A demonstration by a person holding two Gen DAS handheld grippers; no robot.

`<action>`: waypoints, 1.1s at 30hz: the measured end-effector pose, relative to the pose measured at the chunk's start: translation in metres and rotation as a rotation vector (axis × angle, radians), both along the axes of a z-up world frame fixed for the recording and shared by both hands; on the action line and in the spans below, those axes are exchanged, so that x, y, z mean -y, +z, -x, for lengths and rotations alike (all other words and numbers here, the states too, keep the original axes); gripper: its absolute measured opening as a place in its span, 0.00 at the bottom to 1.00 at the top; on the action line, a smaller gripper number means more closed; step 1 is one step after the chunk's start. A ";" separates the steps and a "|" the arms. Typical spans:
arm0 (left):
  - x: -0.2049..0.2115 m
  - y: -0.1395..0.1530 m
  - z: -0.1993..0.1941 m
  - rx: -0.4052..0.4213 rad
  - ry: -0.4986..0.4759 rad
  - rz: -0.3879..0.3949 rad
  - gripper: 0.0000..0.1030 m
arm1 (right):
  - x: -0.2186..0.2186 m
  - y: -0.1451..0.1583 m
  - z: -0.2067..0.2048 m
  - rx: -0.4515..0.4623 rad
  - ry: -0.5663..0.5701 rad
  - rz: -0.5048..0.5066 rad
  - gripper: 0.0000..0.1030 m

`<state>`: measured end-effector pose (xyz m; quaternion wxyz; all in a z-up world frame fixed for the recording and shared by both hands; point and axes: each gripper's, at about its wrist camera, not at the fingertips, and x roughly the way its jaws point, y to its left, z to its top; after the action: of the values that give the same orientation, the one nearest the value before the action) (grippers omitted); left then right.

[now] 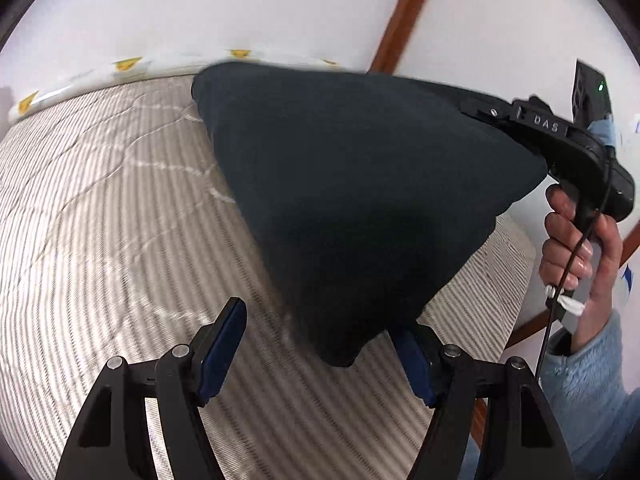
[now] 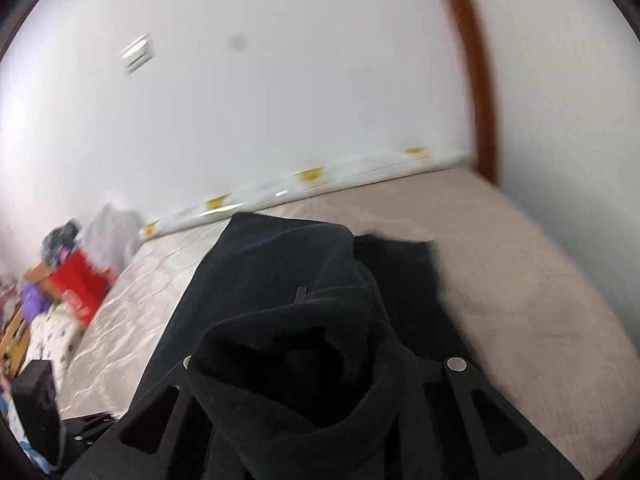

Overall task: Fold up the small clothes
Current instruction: 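Grasp the sweatshirt shoulder with the right gripper and lift it off the bed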

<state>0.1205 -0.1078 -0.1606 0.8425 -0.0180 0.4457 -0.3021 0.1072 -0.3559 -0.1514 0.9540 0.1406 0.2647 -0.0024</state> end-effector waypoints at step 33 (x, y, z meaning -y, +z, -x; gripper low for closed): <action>0.006 0.010 -0.010 0.149 0.097 -0.029 0.28 | 0.068 -0.090 -0.009 -0.211 -0.024 -0.204 0.22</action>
<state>0.1302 -0.1139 -0.1508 0.8872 -0.0047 0.3846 -0.2548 0.1164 -0.4244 -0.2412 0.9015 0.2391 0.3609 -0.0016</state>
